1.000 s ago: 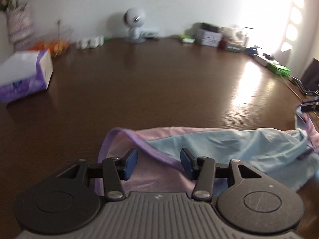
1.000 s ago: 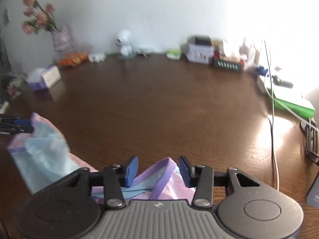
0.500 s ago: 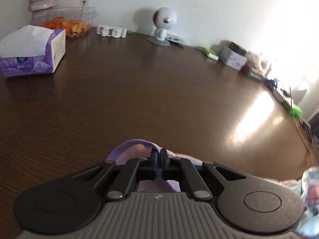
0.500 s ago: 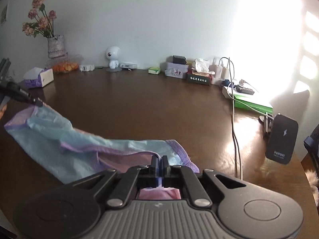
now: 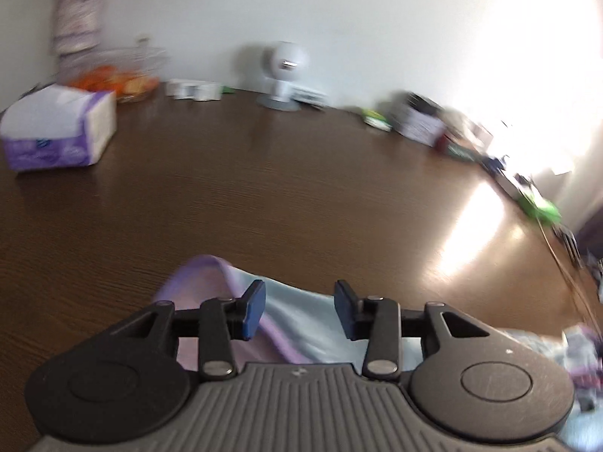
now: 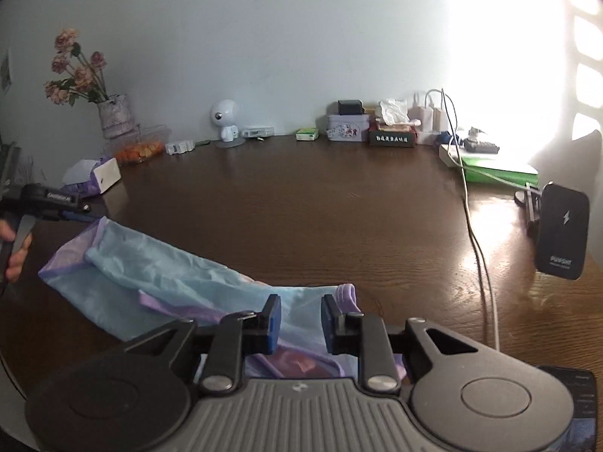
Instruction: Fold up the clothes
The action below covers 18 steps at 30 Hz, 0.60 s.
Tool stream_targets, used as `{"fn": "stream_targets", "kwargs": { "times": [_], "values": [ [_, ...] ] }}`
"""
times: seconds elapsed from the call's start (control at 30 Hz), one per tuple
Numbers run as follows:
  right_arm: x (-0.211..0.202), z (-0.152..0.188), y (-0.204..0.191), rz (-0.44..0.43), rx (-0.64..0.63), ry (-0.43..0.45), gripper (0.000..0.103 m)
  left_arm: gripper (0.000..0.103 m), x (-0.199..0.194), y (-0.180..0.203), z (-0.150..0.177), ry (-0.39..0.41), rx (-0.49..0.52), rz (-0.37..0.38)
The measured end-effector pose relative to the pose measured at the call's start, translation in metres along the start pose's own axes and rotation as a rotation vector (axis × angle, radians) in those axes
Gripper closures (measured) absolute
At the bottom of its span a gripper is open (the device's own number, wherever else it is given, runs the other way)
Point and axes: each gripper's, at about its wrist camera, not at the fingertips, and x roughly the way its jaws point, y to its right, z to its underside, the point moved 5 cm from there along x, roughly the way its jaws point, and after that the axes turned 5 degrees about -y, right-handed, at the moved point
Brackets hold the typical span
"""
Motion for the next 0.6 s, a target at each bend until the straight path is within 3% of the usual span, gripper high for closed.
{"fn": "stream_targets", "kwargs": {
  "times": [0.07, 0.13, 0.27, 0.33, 0.4, 0.6],
  "values": [
    [0.027, -0.005, 0.001, 0.004, 0.027, -0.023, 0.080, 0.062, 0.000, 0.020, 0.007, -0.026, 0.032, 0.025],
    [0.048, -0.004, 0.002, 0.015, 0.026, -0.071, 0.085, 0.061, 0.001, 0.034, 0.017, -0.053, 0.036, 0.051],
    [0.050, 0.004, 0.020, 0.175, 0.067, -0.069, 0.091, 0.060, 0.008, 0.038, 0.032, -0.099, 0.028, 0.015],
    [0.033, 0.007, 0.017, 0.171, 0.077, -0.022, 0.083, 0.056, 0.008, 0.038, 0.035, -0.100, 0.001, 0.016],
    [0.012, 0.014, 0.013, 0.158, 0.068, 0.028, 0.058, 0.056, 0.004, 0.041, 0.035, -0.090, -0.003, 0.000],
    [-0.021, 0.048, 0.027, 0.276, 0.144, 0.112, 0.056, 0.053, -0.008, 0.090, 0.032, -0.025, 0.067, 0.041]
  ]
}}
